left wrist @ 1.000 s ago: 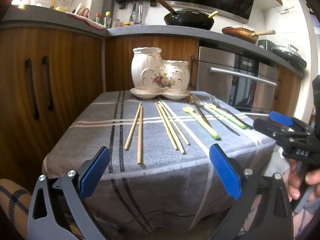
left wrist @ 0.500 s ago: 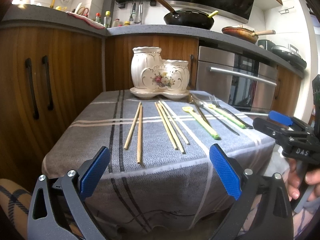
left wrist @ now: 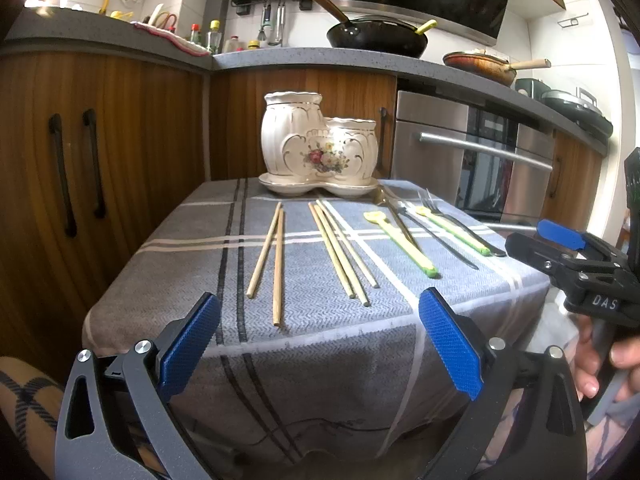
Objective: Organize utensils
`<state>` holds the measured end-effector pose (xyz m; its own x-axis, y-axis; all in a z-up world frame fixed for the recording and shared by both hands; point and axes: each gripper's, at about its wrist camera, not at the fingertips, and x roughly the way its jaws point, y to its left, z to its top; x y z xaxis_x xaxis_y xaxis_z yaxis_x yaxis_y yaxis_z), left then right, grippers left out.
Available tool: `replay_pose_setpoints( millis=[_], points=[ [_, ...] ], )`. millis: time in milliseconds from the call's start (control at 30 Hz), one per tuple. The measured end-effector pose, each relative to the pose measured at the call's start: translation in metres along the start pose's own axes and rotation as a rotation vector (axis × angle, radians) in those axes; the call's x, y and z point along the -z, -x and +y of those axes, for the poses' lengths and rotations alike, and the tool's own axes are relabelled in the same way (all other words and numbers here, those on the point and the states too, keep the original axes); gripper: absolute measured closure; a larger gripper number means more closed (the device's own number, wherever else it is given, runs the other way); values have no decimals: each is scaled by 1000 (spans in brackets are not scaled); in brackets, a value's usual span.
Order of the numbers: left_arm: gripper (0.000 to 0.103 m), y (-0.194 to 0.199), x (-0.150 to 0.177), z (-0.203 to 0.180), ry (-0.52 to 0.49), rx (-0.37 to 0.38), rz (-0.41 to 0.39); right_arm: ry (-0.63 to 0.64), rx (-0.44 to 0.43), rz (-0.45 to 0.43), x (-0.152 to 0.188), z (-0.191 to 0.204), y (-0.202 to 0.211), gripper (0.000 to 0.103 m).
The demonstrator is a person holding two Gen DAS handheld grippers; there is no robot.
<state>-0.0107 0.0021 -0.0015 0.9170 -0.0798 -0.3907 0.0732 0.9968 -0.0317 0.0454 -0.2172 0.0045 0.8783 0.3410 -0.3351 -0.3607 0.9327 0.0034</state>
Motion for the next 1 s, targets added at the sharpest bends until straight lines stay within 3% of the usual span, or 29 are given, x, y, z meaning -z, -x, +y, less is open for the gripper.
replay_pose_setpoints(
  millis=[633, 800, 900, 967, 1000],
  points=[
    [4, -6, -18, 13, 5, 26, 55, -46, 7, 0, -13, -7, 3, 6],
    [7, -15, -40, 30, 1, 6, 89, -96, 7, 56, -26, -19, -6, 6],
    [22, -32, -55, 45, -2, -13, 143, -104, 12, 131, -38, -27, -20, 6],
    [47, -50, -67, 57, 11, -12, 215, -95, 21, 179, -45, -33, -31, 16],
    [51, -57, -71, 61, 11, -5, 237, -77, 30, 217, -51, -36, -40, 26]
  ],
)
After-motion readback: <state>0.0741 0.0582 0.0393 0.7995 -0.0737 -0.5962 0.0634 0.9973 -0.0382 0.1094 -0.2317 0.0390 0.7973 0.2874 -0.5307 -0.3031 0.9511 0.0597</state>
